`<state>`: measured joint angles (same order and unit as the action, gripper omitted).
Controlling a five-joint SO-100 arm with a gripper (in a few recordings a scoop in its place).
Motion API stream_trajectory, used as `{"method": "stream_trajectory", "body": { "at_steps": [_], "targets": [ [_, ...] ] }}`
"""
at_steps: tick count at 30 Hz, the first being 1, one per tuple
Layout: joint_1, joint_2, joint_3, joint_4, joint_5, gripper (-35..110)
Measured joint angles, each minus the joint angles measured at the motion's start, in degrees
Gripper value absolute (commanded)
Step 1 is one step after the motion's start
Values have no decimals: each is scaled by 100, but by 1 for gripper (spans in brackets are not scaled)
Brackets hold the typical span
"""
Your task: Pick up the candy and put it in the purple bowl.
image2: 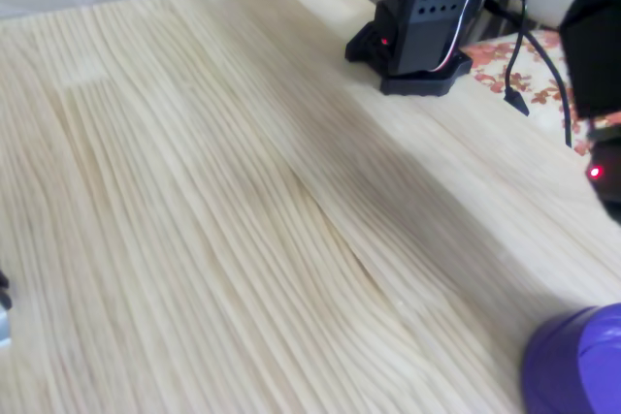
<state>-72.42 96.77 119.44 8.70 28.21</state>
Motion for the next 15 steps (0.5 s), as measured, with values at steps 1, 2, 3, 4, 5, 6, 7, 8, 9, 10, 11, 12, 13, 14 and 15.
{"method": "stream_trajectory", "body": {
  "at_steps": [1,2,3,4,5,6,7,8,9,10,11,12,13,14,15],
  "targets": [
    [0,0,-9,-18,0,14],
    [-9,0,-9,-53,0,15],
    [-18,0,-9,-62,0,16],
    [-18,0,-9,-70,0,18],
    [-18,0,-9,-70,0,20],
    [-26,0,-9,-70,0,20],
    [-18,0,-9,-70,0,19],
    [-9,0,-9,-70,0,19],
    [0,0,-9,-70,0,19],
    [18,0,-9,-62,0,19],
    [26,0,-9,-44,0,19],
    [26,0,-9,-26,0,15],
    [26,0,-9,18,9,9],
    [26,0,-9,44,35,-1],
    [18,0,-9,114,35,-1]
  ]
}}
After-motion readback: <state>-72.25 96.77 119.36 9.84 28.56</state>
